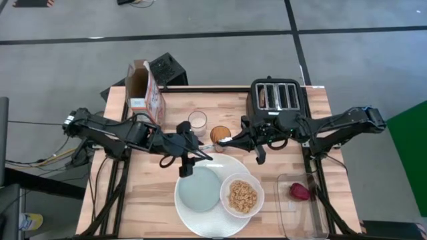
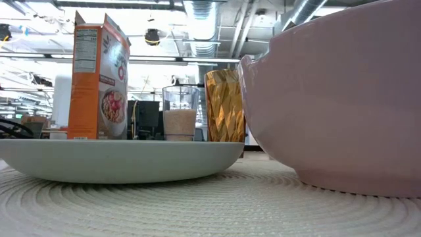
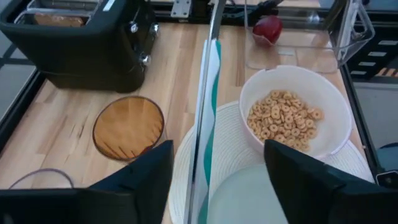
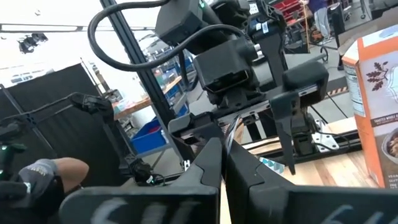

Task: Arrange a breakfast setting
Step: Put the blue patterned spoon to the left of the gray plate

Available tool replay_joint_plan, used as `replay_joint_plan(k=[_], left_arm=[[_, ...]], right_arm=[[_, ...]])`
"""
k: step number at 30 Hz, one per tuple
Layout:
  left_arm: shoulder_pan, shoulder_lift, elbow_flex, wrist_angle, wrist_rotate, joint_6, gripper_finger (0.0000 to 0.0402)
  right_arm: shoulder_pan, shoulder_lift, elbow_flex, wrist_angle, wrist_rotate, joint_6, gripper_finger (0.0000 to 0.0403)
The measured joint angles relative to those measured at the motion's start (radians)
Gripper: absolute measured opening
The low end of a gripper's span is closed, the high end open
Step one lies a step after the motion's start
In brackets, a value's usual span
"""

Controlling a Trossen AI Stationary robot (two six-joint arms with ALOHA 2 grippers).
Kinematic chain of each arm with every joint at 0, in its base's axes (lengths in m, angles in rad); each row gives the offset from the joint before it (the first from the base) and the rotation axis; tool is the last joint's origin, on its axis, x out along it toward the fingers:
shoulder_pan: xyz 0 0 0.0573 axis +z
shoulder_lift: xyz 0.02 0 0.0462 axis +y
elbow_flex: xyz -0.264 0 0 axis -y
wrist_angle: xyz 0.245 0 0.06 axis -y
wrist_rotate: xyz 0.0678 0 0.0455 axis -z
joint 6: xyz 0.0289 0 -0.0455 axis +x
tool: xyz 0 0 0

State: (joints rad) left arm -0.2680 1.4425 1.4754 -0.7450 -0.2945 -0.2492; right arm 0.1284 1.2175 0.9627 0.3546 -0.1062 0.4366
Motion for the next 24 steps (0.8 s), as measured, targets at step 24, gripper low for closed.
replay_joint_plan(k=[24], left_arm=[[0.0, -0.001, 0.0, -0.024, -0.004, 0.048, 0.0087]], right_arm=[[0.0, 0.064, 0.006, 0.042, -0.001, 0.001, 0.0022]])
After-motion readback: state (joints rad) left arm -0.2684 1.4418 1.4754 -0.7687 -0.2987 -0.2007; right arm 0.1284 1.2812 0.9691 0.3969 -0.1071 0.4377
